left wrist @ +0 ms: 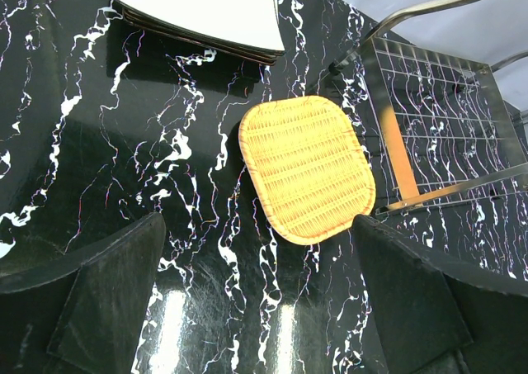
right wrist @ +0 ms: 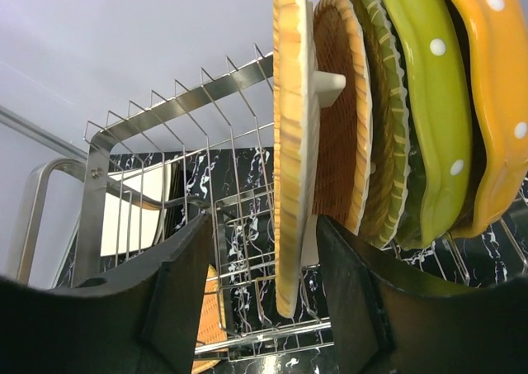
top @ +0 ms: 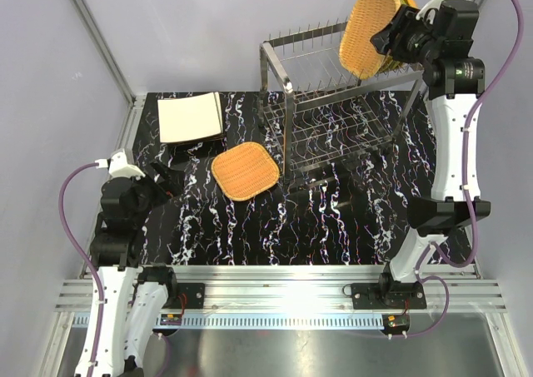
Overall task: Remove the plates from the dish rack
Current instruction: Grab a plate with the right arm
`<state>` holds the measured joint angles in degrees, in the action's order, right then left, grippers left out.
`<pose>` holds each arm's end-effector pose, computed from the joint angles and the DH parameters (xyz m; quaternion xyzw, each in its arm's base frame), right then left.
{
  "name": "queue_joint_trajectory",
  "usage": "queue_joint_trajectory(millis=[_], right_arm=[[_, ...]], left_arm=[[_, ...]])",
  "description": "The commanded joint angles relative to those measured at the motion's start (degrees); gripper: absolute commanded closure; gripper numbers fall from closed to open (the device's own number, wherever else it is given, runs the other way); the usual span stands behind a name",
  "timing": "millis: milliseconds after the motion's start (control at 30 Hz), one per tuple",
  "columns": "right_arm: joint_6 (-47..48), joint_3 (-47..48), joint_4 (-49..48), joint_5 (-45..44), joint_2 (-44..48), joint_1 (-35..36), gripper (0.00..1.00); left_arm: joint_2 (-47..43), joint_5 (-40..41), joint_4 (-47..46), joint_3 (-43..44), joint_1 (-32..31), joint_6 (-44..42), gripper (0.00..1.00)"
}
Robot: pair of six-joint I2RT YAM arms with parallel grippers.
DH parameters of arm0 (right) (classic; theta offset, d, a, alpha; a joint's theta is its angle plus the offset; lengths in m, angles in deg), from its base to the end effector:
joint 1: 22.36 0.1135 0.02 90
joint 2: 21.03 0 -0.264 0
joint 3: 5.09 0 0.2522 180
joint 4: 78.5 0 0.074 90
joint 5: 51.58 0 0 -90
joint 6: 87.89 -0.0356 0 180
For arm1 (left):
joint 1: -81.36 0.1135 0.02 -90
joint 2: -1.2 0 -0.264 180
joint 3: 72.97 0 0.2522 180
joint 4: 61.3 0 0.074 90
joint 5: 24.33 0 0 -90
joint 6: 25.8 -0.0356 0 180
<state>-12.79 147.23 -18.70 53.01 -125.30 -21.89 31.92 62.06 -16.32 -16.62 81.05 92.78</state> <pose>0.3598 0.0119 0.5348 0.0172 0.7735 0.1813 0.6071 0.1238 -0.0029 0.3212 -0.1815 0.7952 -0.1691 0.5532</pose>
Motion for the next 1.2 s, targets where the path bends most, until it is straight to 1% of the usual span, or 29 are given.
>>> queue_joint_trajectory(millis=[0,133,267,400,533,633,767,867,900,1067,1100,1133,1167], right_arm=[[1.10,2.41,-3.32,-0.79,-0.93,-0.21,0.41],[2.06,2.33,-4.20,-2.19,-1.64,-0.12,0.43],[3.81,0.31,-7.35,-4.13,-1.11,0.14,0.46],[6.10,-5.74,-12.19,-7.63,1.60,1.46,0.47],[7.34,-9.27,-15.10,-10.28,2.67,2.60,0.49],[7.95,-11.03,-17.03,-11.51,3.28,2.78,0.54],[10.06,-15.15,-22.13,-13.79,4.77,3.83,0.68],[11.55,-16.91,-24.50,-14.24,5.56,4.19,0.73],[11.73,-17.53,-25.03,-15.54,6.18,4.36,0.79],[12.17,-20.08,-29.78,-16.96,8.03,4.54,0.93],[12.17,-20.17,-30.48,-17.14,8.64,4.54,0.98],[12.08,-20.43,-32.31,-17.23,8.99,4.54,1.00],[12.08,-20.44,-33.11,-17.66,9.26,4.54,1.00]], left_arm=[[-0.22,0.10,-2.04,-0.31,0.23,0.34,0.01],[-0.05,-0.16,-2.31,-0.40,0.23,0.51,0.01],[0.13,-0.43,-3.01,-0.31,0.23,0.78,0.01],[0.57,-0.43,-3.01,-0.22,0.23,0.78,0.01],[0.40,-0.34,-3.01,-0.31,0.23,0.87,0.01],[0.31,-0.16,-2.92,-0.31,0.23,0.78,0.01],[0.22,-0.16,-2.83,-0.40,0.23,0.95,0.01],[0.13,-0.25,-2.83,-0.58,0.23,1.04,0.01],[0.22,-0.25,-2.92,-0.49,0.23,1.04,0.01],[0.22,-0.34,-2.92,-0.40,0.23,1.04,0.01],[0.22,-0.34,-2.92,-0.31,0.23,1.04,0.01],[0.22,-0.42,-2.83,-0.23,0.23,0.95,0.01],[0.13,-0.43,-2.92,-0.22,0.23,1.04,0.01]])
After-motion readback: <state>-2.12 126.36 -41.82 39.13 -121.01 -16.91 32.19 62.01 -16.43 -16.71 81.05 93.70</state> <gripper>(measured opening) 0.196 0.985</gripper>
